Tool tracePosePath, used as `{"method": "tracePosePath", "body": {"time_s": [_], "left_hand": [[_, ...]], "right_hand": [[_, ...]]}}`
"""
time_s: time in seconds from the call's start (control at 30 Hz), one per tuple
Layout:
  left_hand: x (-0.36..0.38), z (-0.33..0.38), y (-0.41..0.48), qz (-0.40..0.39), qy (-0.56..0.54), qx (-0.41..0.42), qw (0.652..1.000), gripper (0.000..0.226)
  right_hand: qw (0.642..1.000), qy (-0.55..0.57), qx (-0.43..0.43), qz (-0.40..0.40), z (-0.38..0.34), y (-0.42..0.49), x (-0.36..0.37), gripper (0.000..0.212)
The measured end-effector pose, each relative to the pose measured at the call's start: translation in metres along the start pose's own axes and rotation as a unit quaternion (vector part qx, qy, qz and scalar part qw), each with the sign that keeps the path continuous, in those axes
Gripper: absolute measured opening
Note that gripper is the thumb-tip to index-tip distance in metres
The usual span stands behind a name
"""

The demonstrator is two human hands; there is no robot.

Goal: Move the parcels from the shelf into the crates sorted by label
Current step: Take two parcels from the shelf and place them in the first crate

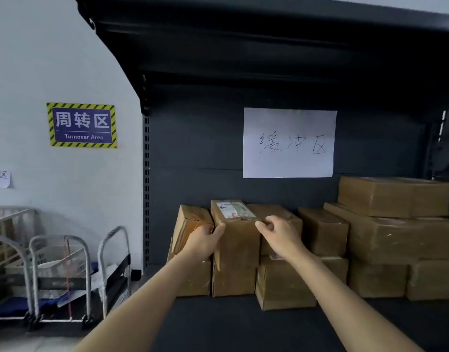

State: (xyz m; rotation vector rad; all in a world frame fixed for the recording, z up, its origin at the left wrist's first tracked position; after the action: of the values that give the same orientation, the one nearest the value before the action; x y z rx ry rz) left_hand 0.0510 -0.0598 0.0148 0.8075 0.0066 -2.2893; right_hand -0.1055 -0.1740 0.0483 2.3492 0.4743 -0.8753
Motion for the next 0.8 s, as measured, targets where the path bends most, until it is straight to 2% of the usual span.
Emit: {"method": "tracePosePath", "body": {"time_s": [0.1, 0.2, 0.33, 0.47, 0.6, 0.8], "left_hand": [[0.008, -0.002, 0.007, -0.002, -0.074, -0.049, 0.996, 0.068], [0.014, -0.005, 0.009, 0.003, -0.168, -0.088, 0.982, 0.073], [0.018, -0.004, 0.002, 0.037, -0.188, -0.098, 0.977, 0.06], [0.028, 0.005, -0.029, 0.03, -0.197, -0.051, 0.979, 0.047], [0.033, 0.007, -0.056, 0.009, -0.226, 0.004, 0.974, 0.054], [0.04, 0.006, -0.076, -0.015, -0.226, 0.068, 0.972, 0.048]], "right_hand": [[1.0, 0.016, -0.011, 0.002, -0.009, 0.006, 0.007, 0.039], [0.999, 0.039, -0.004, 0.002, -0.011, 0.008, 0.016, 0.042], [0.997, 0.078, 0.004, 0.016, -0.006, -0.004, 0.019, 0.038], [0.985, 0.168, 0.02, 0.022, 0.005, -0.025, 0.016, 0.033], [0.977, 0.211, -0.005, 0.036, 0.013, -0.045, 0.011, 0.023], [0.967, 0.25, -0.033, 0.031, 0.018, -0.067, 0.007, 0.024]]}}
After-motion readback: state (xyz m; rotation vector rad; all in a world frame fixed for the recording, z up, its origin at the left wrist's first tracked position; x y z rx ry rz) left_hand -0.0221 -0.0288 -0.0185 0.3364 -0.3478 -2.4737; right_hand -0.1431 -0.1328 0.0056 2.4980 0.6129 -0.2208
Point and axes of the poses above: each hand's wrist, its own y-axis towards the middle knuckle, its own x-axis out of the palm, z = x × y, the point moved 8 cm from there along y, towards the middle knuckle, and after that the axes turned 2 degrees about x, right-handed, at the moved point
